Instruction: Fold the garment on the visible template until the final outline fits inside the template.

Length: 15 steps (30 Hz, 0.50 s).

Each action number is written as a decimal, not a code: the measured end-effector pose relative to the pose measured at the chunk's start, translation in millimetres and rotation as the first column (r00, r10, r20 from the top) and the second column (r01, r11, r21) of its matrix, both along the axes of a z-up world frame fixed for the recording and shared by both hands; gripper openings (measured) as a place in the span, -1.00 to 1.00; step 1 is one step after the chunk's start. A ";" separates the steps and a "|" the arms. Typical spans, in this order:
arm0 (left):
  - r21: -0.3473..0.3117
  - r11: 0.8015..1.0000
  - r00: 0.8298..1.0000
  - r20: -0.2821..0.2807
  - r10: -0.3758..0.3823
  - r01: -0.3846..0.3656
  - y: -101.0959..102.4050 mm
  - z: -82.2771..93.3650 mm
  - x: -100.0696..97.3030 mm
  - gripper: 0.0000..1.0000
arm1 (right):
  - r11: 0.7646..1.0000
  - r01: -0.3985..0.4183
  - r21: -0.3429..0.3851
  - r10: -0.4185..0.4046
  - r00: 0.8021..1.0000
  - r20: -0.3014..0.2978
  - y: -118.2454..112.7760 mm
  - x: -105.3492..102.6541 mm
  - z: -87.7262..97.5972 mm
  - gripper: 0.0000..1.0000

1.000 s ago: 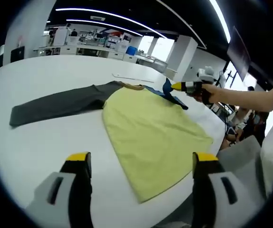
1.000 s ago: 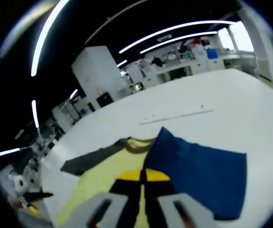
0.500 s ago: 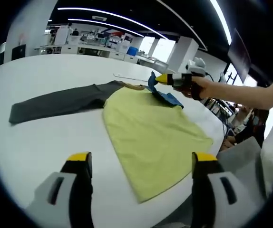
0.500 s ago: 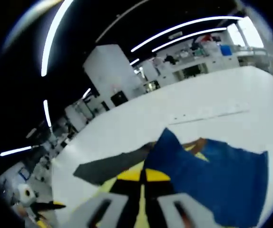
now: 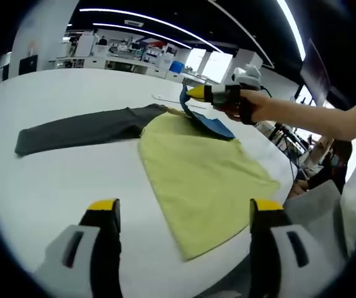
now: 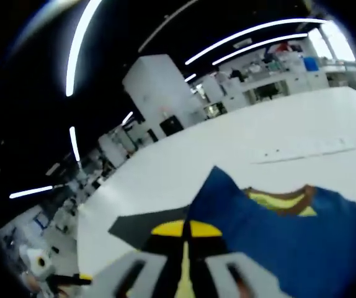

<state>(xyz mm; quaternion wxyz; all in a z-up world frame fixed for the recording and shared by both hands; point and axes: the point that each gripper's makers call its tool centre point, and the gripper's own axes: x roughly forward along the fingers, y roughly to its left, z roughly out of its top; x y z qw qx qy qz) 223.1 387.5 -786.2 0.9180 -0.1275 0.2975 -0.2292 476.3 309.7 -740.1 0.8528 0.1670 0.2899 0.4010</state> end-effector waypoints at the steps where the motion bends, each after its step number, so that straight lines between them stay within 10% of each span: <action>1: 0.000 1.000 1.000 -0.001 0.001 -0.001 -0.3 -0.4 0.0 0.66 | 1.000 -0.007 0.001 0.007 1.000 -0.001 4.2 -1.0 -0.3 -1.00; 15: -0.017 1.000 1.000 -0.020 0.024 -0.024 -0.1 -6.4 -3.6 0.65 | 0.994 -0.060 -0.096 0.054 0.997 -0.064 23.8 -18.3 -51.8 -1.00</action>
